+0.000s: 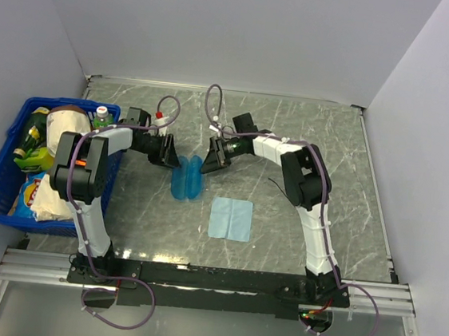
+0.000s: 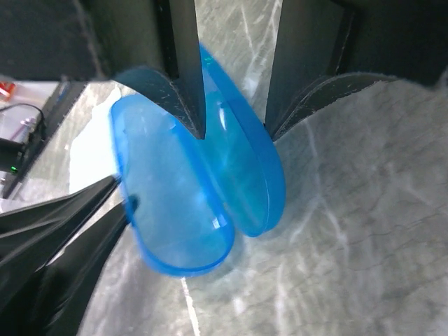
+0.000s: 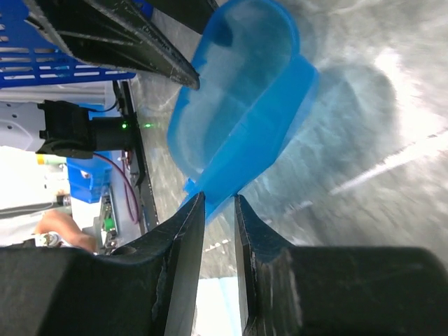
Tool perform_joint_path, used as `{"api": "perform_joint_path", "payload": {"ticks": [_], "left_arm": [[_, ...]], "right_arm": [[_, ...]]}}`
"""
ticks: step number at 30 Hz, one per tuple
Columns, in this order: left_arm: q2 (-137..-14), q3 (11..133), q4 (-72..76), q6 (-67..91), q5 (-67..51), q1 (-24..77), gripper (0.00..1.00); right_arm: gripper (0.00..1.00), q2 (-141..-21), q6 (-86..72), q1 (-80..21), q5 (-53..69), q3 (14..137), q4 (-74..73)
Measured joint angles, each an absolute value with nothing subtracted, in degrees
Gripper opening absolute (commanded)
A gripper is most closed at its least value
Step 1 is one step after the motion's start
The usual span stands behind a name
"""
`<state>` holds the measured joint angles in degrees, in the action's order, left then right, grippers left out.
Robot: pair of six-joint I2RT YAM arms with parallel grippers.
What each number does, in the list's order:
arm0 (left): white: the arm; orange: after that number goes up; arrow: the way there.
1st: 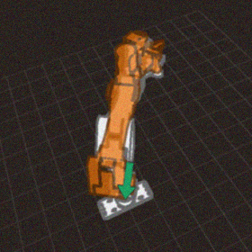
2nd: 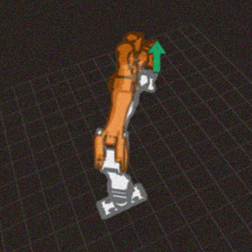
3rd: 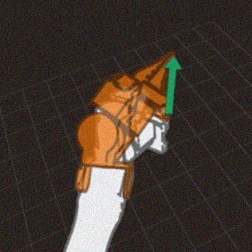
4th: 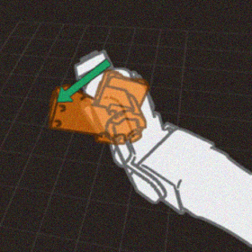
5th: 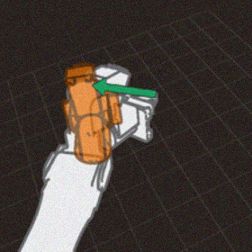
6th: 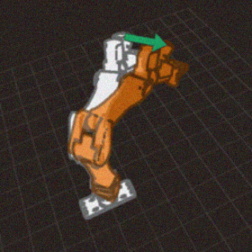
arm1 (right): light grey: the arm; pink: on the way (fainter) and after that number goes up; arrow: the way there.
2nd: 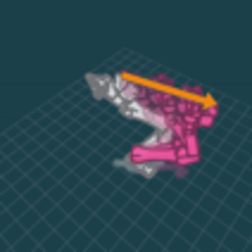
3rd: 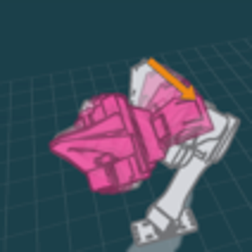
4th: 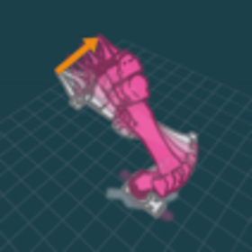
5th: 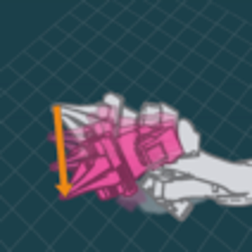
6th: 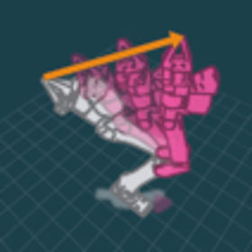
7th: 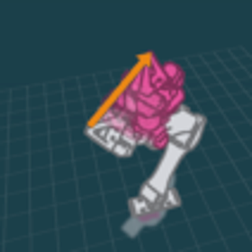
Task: Organize the sunglasses
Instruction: Close the opened sunglasses case at the center of the board.
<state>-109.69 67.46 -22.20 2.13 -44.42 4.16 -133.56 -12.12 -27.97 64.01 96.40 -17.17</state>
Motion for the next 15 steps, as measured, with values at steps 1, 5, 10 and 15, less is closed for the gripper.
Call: {"api": "perform_joint_path", "payload": {"ticks": [1, 5, 10, 15], "left_arm": [[-109.7, 67.5, -22.2, 2.1, -44.9, 4.2, 0.44], [-109.7, 67.5, -22.2, 2.1, -46.3, 4.2, 0.45], [-109.7, 67.5, -22.3, 2.1, -47.8, 4.3, 0.45], [-109.7, 67.5, -23.6, 1.7, -48.4, 4.7, 0.45]], "right_arm": [[0.30, -133.6, -12.3, -28.4, 63.9, 96.4, -17.1], [0.30, -133.6, -13.1, -30.3, 63.7, 96.5, -17.1], [0.32, -133.6, -14.3, -32.0, 63.1, 97.6, -17.1], [0.33, -133.6, -15.1, -32.7, 62.1, 99.0, -16.4]]}}
